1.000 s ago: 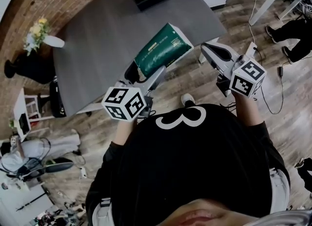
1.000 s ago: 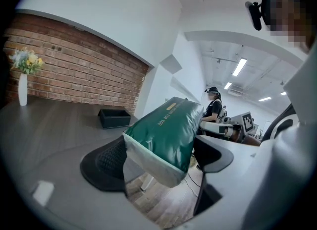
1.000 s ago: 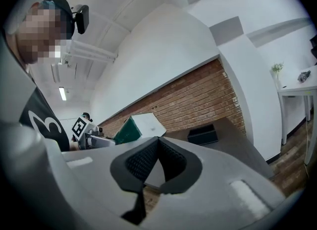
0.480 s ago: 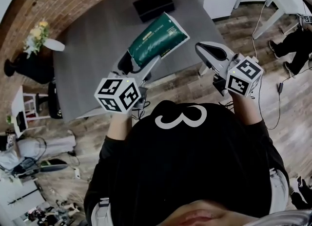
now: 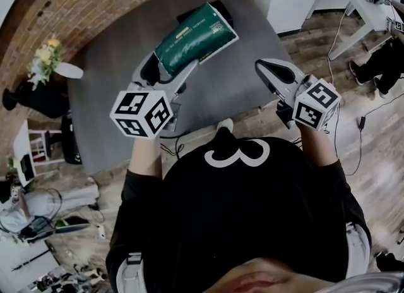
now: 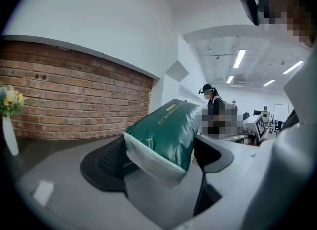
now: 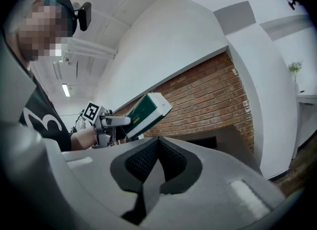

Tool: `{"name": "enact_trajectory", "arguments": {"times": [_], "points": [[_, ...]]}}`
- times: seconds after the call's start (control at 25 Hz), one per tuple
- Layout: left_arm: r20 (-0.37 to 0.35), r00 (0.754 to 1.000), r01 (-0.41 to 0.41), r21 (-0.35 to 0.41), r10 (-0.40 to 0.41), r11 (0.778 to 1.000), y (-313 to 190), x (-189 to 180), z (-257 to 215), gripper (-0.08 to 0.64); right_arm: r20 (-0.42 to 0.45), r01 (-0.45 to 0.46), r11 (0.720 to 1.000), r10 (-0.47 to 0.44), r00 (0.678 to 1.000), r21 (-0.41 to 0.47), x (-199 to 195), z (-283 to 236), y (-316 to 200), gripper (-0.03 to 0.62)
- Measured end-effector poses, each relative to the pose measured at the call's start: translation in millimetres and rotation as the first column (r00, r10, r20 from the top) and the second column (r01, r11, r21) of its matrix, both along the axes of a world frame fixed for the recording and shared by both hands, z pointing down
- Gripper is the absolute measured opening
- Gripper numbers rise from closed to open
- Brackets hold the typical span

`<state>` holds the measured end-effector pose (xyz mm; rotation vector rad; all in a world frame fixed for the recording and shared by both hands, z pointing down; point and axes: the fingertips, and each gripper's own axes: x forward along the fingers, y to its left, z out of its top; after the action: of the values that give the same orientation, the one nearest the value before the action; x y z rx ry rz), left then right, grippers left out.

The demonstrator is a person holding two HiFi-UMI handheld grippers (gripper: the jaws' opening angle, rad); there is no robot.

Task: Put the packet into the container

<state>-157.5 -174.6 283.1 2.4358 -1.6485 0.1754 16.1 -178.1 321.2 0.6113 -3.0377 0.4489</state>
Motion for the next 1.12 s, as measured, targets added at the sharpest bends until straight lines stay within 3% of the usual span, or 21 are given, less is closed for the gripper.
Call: {"name": "enact_trajectory", "arguments": {"times": [0.56,1.12], "points": [[0.042,0.997,-0.069,-0.072,0.072,0.995,-143,-37,25,0.449,-0.019,-0.069,0.992,0.067,0.998,-0.102,-29,31,-86,0.002],[0.075,0.988,-0.121,-0.159,0.134,0.98,-224,-54,103,0.448,-0.079,-0.134,0.967,0.119,0.99,-0.218,-37,87,-123,0.002]]}}
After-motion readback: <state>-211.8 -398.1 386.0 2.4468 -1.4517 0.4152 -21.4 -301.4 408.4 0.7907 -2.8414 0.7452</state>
